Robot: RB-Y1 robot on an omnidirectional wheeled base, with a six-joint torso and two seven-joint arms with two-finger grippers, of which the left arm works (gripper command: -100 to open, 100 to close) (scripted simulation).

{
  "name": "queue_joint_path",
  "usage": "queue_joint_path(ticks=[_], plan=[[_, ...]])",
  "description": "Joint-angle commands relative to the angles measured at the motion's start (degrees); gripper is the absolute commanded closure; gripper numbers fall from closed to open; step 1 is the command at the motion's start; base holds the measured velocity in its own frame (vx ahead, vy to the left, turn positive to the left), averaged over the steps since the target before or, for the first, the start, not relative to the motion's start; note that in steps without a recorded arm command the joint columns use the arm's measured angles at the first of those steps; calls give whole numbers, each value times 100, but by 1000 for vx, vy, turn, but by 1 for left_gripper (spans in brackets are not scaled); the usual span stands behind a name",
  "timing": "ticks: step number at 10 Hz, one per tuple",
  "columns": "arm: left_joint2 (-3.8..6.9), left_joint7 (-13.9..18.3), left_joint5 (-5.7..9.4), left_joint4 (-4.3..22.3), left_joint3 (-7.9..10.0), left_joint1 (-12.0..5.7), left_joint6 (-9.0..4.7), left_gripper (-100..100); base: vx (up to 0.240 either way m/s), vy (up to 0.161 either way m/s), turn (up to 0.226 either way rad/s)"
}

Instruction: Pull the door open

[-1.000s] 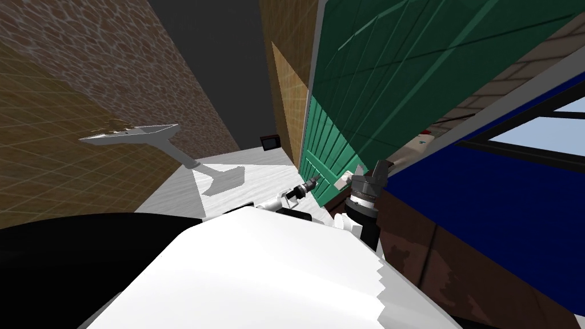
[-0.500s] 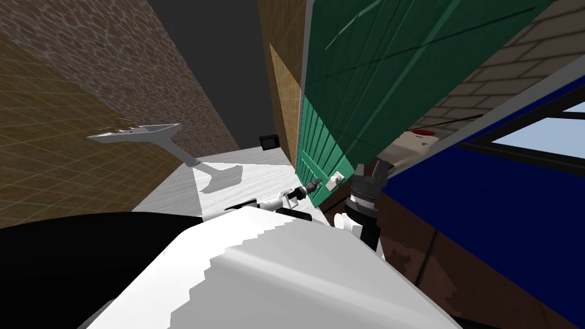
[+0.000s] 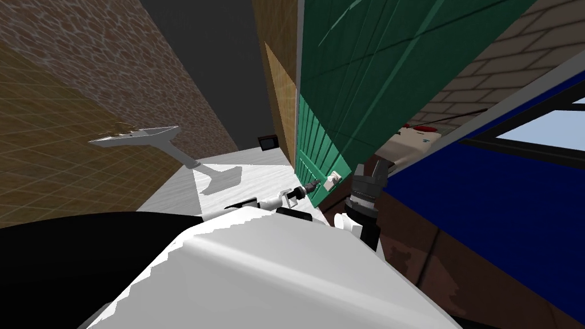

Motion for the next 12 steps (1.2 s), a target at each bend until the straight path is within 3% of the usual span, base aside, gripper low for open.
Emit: queue_joint_path(ticks=[1, 3, 5, 9, 12], plan=[[90, 63, 4, 106, 3, -59, -54, -100, 3, 223, -70], [328, 236, 8, 297, -2, -192, -165, -100, -27, 187, -127], [423, 331, 14, 373, -16, -262, -226, -100, -11, 14, -23], [636, 645, 41, 543, -88, -482, -428, -100, 8, -187, 16], [711, 825, 61, 604, -144, -605, -545, -100, 30, -198, 45]])
